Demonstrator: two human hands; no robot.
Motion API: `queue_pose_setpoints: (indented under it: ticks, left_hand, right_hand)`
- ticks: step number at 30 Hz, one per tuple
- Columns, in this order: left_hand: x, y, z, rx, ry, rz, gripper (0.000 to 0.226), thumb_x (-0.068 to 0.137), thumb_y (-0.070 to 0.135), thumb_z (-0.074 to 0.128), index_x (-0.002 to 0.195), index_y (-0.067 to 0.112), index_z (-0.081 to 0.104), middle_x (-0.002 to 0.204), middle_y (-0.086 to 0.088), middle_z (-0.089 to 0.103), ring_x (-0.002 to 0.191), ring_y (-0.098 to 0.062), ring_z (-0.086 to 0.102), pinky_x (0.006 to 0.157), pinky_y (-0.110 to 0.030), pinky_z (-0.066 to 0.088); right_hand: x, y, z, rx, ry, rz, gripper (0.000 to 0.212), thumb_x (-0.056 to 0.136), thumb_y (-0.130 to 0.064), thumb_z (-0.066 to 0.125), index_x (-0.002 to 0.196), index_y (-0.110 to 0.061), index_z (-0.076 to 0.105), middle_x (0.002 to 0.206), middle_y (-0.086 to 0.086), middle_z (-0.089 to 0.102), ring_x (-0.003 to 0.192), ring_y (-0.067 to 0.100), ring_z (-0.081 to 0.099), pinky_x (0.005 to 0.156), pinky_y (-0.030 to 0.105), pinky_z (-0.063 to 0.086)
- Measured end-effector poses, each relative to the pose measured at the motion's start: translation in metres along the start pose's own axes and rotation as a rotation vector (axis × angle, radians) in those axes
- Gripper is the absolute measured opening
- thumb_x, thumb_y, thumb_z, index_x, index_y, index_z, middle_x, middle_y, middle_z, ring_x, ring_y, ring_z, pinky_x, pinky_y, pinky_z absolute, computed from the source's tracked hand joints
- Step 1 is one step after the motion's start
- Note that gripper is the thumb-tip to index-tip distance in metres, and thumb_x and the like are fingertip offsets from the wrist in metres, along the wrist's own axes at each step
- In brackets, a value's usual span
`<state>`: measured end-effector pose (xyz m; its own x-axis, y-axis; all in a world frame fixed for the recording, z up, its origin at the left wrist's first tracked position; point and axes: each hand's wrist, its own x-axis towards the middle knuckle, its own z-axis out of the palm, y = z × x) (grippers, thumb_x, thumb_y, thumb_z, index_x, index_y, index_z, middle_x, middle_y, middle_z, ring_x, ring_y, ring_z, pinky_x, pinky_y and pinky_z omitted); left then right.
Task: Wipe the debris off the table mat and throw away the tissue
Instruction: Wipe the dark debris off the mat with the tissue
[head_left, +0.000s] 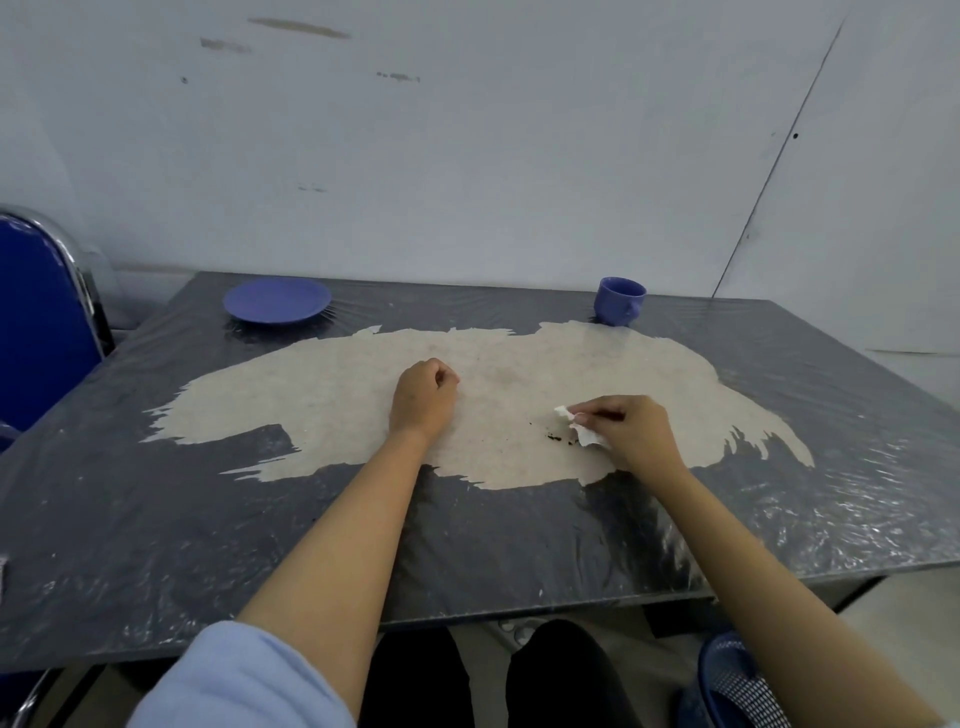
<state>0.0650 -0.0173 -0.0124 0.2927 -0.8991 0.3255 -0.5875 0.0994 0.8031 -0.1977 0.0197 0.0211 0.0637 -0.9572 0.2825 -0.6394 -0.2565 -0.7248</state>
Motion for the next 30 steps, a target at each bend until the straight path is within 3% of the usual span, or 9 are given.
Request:
queue_pose_setpoints:
  ticks: [5, 9, 11, 15, 19, 24, 27, 30]
  left_hand:
    - [0.000, -0.001, 0.001, 0.003, -0.004, 0.001, 0.023, 0.093, 0.015, 0.047, 0.092, 0.012, 0.070, 0.091, 0.006, 0.062, 0.084, -0.011, 0.056, 0.063, -0.014, 0.038]
    - [0.002, -0.001, 0.001, 0.019, -0.008, 0.008, 0.023, 0.094, 0.016, 0.047, 0.095, 0.012, 0.070, 0.093, 0.005, 0.062, 0.086, -0.011, 0.056, 0.071, -0.018, 0.039]
    - [0.002, -0.001, 0.002, 0.025, -0.007, 0.008, 0.023, 0.094, 0.017, 0.047, 0.096, 0.012, 0.069, 0.092, 0.005, 0.062, 0.086, -0.011, 0.056, 0.071, -0.019, 0.039]
    - [0.002, -0.002, 0.002, 0.026, -0.006, 0.010, 0.023, 0.094, 0.017, 0.047, 0.095, 0.011, 0.069, 0.093, 0.004, 0.062, 0.086, -0.012, 0.057, 0.070, -0.017, 0.039]
    - [0.003, -0.002, 0.001, 0.026, -0.005, 0.009, 0.021, 0.093, 0.016, 0.048, 0.093, 0.010, 0.069, 0.092, 0.004, 0.062, 0.085, -0.012, 0.056, 0.062, -0.011, 0.036]
    - [0.003, -0.004, 0.002, 0.027, -0.010, 0.008, 0.020, 0.093, 0.017, 0.049, 0.093, 0.013, 0.069, 0.093, 0.006, 0.062, 0.086, -0.011, 0.057, 0.065, -0.013, 0.037]
    - [0.003, -0.005, 0.003, 0.032, -0.009, 0.004, 0.021, 0.094, 0.018, 0.048, 0.094, 0.013, 0.069, 0.092, 0.007, 0.061, 0.086, -0.011, 0.057, 0.069, -0.016, 0.039]
    - [0.003, -0.004, 0.003, 0.029, -0.008, 0.004, 0.021, 0.094, 0.017, 0.048, 0.094, 0.013, 0.069, 0.091, 0.007, 0.061, 0.085, -0.010, 0.057, 0.065, -0.013, 0.038]
  right_hand:
    - [-0.011, 0.001, 0.007, -0.178, -0.057, 0.000, 0.019, 0.090, -0.021, 0.066, 0.104, -0.021, 0.078, 0.104, -0.002, 0.076, 0.079, 0.002, 0.061, 0.066, 0.006, 0.039]
    - [-0.008, -0.005, -0.003, -0.348, -0.332, -0.013, 0.035, 0.094, -0.022, 0.060, 0.128, -0.022, 0.065, 0.129, 0.003, 0.064, 0.110, 0.020, 0.060, 0.088, 0.019, 0.039]
    - [-0.006, -0.005, -0.006, -0.369, -0.398, -0.034, 0.043, 0.091, -0.017, 0.064, 0.133, -0.022, 0.060, 0.132, 0.003, 0.060, 0.113, 0.020, 0.057, 0.091, 0.020, 0.037]
    - [-0.003, -0.004, 0.002, -0.299, -0.320, -0.050, 0.050, 0.087, -0.019, 0.069, 0.132, -0.034, 0.059, 0.116, -0.005, 0.063, 0.101, 0.012, 0.060, 0.081, 0.019, 0.042]
    - [0.005, -0.007, 0.015, -0.386, -0.272, -0.062, 0.048, 0.084, -0.036, 0.069, 0.131, -0.039, 0.058, 0.117, -0.006, 0.062, 0.090, 0.006, 0.054, 0.077, 0.022, 0.043]
    - [0.015, -0.013, 0.025, -0.437, -0.245, -0.063, 0.043, 0.081, -0.048, 0.068, 0.123, -0.037, 0.066, 0.120, -0.007, 0.060, 0.086, 0.007, 0.055, 0.073, 0.023, 0.043]
    - [0.018, -0.020, 0.032, -0.466, -0.237, -0.111, 0.036, 0.086, -0.046, 0.063, 0.120, -0.039, 0.067, 0.119, -0.006, 0.063, 0.095, 0.013, 0.061, 0.072, 0.025, 0.044]
    - [0.019, -0.029, 0.037, -0.499, -0.228, -0.156, 0.026, 0.091, -0.035, 0.058, 0.113, -0.039, 0.072, 0.114, -0.006, 0.067, 0.091, 0.016, 0.062, 0.070, 0.027, 0.047]
